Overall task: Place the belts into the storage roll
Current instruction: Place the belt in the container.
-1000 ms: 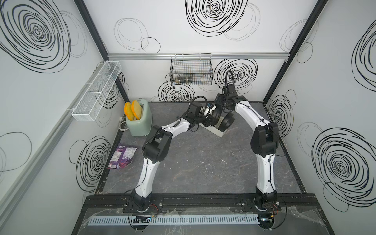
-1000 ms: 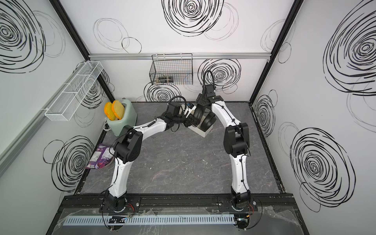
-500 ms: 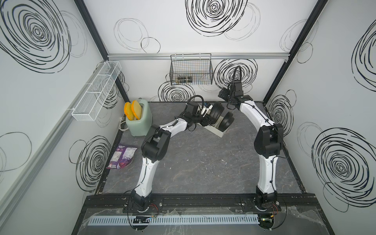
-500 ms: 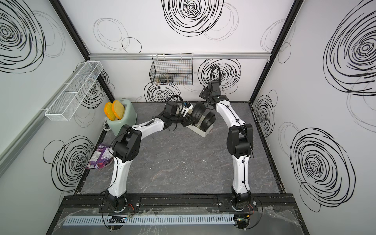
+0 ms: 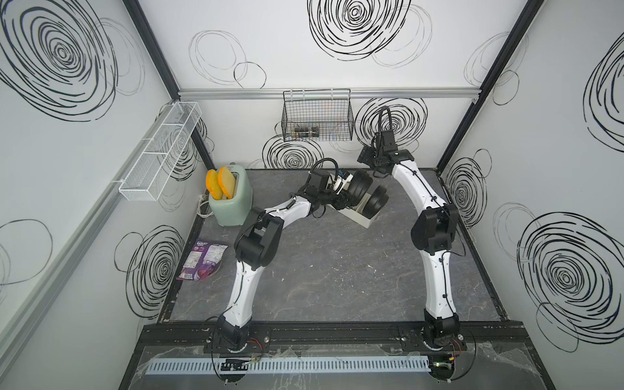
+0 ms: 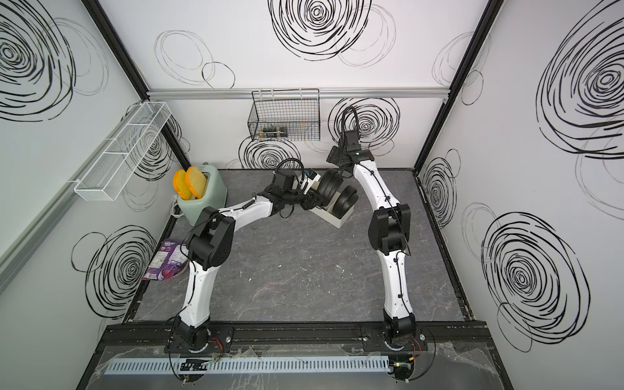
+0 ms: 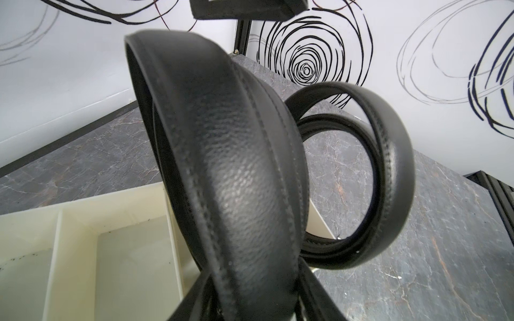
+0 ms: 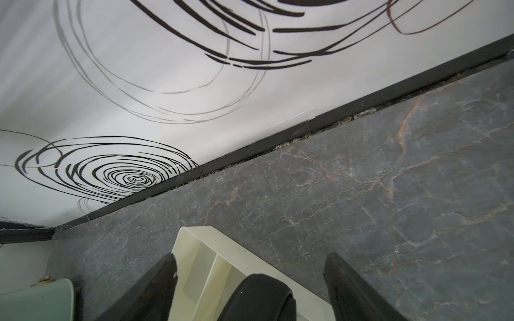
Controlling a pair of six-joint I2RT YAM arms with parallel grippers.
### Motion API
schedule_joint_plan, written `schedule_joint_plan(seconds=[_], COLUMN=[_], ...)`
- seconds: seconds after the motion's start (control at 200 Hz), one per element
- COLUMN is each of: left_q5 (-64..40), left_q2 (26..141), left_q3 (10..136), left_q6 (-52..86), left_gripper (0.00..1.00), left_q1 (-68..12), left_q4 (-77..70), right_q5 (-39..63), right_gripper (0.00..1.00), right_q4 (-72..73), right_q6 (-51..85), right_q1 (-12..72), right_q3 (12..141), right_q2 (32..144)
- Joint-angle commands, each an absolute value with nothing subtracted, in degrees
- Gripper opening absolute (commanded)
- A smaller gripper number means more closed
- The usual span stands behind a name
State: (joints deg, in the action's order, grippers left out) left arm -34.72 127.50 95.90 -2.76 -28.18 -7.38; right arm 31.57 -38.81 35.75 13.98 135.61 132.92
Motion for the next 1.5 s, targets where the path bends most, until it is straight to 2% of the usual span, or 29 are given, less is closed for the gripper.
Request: schedule_joint_plan(seconds=[0.0,0.54,0.701,0.751,0.811,0.956,1.056,1.201,1.496], left_q5=[-34.81,-33.48,-34.11,-34.51,-34.52,-34.8,-35.56,-37.88,-38.85], left_q2=[127.88,127.62,127.39,127.21,126.72,125.04,123.56,121.17,112.46], left_q3=[96.44,97.56,97.31,97.21,96.75,96.53,95.86,94.89,90.33], left_q6=[-3.68,-5.8,-5.06,-4.32,-3.55,-3.86,-3.4,-0.43,5.96], left_gripper=[0.46,0.45,0.46,0.51,0.65,0.8,0.88,0.93,0.93], left_q1=[-28.12,-29.31,-29.14,-28.89,-28.66,-28.49,-28.25,-26.88,-22.19], left_q4=[-8.33,-5.7,-6.06,-6.46,-7.34,-7.94,-9.02,-12.0,-17.39], right_q5=[31.72,35.08,32.18,31.67,31.72,31.34,31.33,31.29,30.94], right_gripper=[0.85,0.75,0.78,0.8,0.81,0.83,0.84,0.84,0.85], right_q4=[-47.58,-47.37,-46.13,-45.51,-44.77,-43.54,-41.7,-40.43,-37.91], right_q6=[36.41,37.92,37.06,36.85,37.04,37.01,37.01,36.67,35.41], right_q1=[14.21,16.63,16.63,16.32,15.84,14.56,13.57,11.59,8.49], right_q3=[137.31,135.0,135.64,135.38,135.08,133.96,131.24,127.47,117.48], right_q2=[133.72,134.56,133.07,132.21,131.3,129.3,126.98,123.8,115.59])
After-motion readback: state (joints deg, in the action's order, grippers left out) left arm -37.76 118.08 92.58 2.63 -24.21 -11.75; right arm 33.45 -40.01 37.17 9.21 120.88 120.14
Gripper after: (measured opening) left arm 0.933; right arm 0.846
